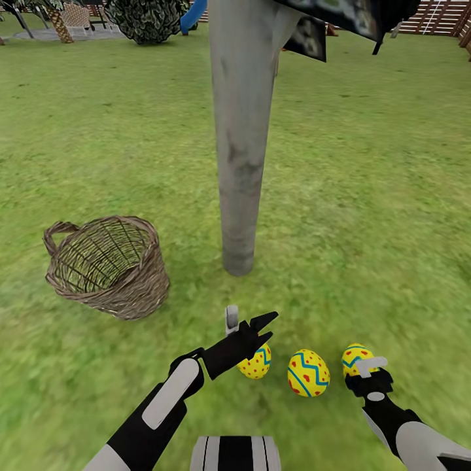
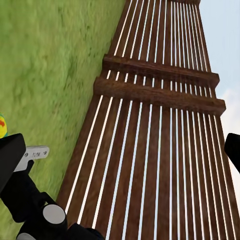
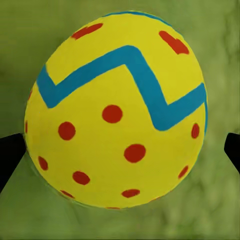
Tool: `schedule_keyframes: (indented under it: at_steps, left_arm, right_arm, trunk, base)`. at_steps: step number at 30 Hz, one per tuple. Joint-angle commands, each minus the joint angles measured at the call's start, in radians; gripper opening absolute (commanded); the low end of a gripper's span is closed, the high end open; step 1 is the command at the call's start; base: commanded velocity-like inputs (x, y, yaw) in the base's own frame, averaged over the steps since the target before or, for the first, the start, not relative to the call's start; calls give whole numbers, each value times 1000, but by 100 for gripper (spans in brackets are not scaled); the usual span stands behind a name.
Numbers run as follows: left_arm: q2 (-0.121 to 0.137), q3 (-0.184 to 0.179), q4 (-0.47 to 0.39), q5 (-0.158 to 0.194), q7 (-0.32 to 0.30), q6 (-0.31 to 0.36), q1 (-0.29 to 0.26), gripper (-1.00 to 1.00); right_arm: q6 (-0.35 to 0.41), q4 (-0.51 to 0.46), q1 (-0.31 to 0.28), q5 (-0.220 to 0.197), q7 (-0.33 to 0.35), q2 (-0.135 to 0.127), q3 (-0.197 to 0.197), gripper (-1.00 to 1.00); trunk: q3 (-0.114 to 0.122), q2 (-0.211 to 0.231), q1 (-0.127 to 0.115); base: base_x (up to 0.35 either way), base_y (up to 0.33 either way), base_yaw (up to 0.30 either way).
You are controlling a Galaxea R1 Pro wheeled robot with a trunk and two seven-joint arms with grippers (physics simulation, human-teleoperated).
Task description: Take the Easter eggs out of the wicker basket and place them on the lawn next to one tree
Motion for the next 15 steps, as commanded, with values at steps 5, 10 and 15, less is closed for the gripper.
schedule_keyframes:
  at_steps: [5,10,15]
  left_arm:
    - [0,0,1,6,-1,5,0,100]
    - [-1,0,1,6,-1,5,0,100]
    - [0,0,1,7,-1,5,0,100]
  right_arm:
    - [-4,2,-1,9,-2,0,-8,100]
    - [-12,0,-1,12,-2,1,-8,100]
    - [-14,0,-1,11,-2,0,-8,100]
  trunk:
    - [-1,0,0]
    - [-1,0,0]
    - [-1,0,0]
  base:
    - [0,0,0]
    - [0,0,0]
    - [0,0,0]
